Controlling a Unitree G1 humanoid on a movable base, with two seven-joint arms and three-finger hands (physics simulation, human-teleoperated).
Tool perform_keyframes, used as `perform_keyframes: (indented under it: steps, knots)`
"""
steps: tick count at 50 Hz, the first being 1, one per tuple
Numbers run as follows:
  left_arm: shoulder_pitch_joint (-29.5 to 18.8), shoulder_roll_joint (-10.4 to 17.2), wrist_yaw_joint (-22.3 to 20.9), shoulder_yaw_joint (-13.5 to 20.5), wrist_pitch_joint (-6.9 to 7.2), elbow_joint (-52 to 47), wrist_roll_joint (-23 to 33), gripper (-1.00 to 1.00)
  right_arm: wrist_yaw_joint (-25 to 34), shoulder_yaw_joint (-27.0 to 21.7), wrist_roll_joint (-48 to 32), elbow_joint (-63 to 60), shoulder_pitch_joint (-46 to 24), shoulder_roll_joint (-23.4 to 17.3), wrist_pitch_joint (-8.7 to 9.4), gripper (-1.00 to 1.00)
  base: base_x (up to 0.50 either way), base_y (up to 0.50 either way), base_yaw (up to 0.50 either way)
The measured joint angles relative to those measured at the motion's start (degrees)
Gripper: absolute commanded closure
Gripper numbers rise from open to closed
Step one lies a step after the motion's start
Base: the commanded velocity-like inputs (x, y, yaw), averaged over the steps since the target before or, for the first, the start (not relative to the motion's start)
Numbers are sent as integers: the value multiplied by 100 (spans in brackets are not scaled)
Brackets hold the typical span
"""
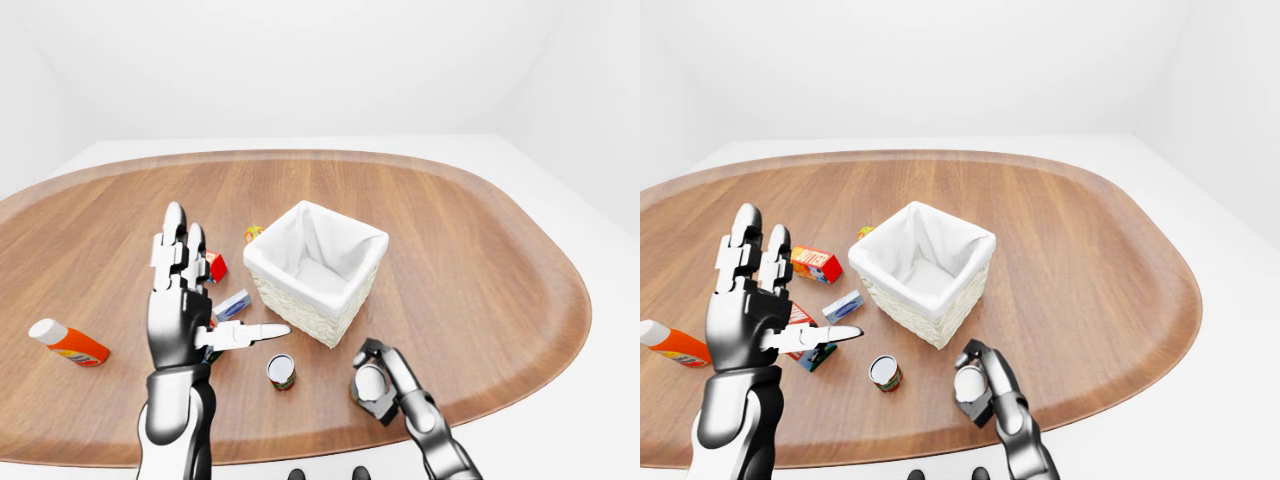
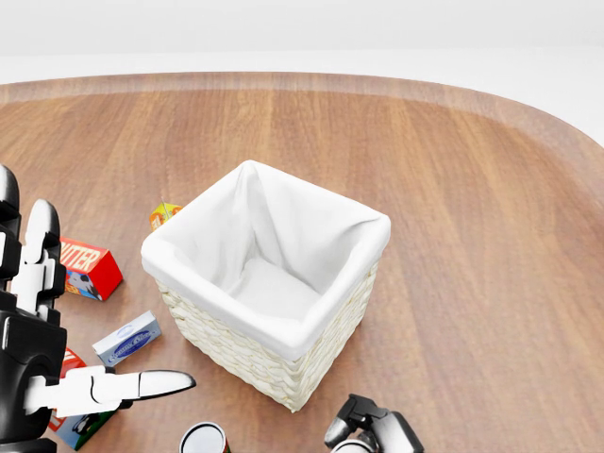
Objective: Pick up the alphabet soup, and put it in the basket.
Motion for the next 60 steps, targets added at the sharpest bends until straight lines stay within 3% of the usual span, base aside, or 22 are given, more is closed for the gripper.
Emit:
perform_keyframes:
  steps: [10, 47, 60]
  knots:
    - [1, -2, 2, 0, 0, -21, -3, -100, 159, -40, -58, -918, 261, -42, 54, 100, 0, 0, 0]
    - [11, -2, 10, -14, 0, -17, 3, -100, 784, -417, 353, -3644, 885, -125, 999, 100, 0, 0, 0]
    - [-3, 0, 7, -19, 0, 32, 17, -100, 947, -519, 473, -4515, 957, -89, 1000, 100, 0, 0, 0]
